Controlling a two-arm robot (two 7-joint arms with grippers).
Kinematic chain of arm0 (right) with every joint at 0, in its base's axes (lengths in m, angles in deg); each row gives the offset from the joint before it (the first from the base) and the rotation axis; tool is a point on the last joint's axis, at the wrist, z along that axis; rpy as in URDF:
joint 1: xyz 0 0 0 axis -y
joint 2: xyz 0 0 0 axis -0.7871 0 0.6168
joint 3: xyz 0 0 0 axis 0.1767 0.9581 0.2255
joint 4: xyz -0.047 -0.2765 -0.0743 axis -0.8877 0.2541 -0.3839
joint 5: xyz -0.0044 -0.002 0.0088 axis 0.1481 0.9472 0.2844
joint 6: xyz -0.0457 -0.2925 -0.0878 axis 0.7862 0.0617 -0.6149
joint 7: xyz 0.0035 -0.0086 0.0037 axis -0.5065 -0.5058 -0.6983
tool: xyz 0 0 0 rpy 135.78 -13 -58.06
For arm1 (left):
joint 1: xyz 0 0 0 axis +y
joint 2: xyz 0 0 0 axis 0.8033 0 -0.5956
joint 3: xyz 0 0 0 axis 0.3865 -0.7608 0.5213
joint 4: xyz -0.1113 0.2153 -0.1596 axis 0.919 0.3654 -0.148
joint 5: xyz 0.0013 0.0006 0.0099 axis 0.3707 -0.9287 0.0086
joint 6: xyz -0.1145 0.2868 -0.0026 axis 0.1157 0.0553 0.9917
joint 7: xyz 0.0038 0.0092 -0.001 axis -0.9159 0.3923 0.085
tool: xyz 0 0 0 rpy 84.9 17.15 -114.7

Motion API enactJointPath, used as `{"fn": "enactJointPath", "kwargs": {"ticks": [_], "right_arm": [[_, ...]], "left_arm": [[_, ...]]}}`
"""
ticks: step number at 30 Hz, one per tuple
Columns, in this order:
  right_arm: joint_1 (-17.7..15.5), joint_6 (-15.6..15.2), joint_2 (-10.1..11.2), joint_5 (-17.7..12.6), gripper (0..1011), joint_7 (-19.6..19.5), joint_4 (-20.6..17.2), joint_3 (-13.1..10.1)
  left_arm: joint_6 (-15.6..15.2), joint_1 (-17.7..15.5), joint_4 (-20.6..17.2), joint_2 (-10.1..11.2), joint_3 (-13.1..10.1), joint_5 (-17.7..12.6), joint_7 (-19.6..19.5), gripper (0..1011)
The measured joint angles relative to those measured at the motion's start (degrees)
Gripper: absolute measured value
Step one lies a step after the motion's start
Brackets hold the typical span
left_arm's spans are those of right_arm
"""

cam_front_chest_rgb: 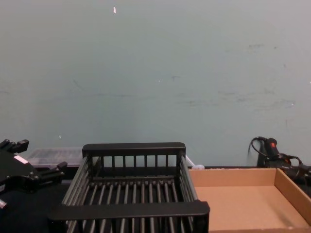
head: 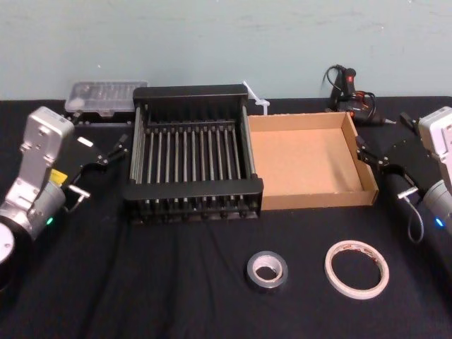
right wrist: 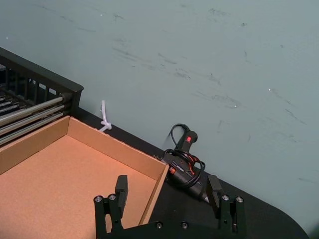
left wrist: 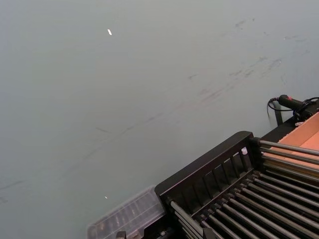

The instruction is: Pick up the white tape and place it into the black box , Pick up the silver tape and place it into the brown box.

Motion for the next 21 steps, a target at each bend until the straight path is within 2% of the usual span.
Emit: {"fn": "enactJointPath", "kwargs": {"ticks": [21], "right_arm": [[0.00, 0.00, 0.00, 0.00, 1002, 0.00, 0.00, 0.00]], "left_arm": [[0.00, 0.01, 0.00, 0.00, 0.00, 0.00, 0.00, 1001]]}}
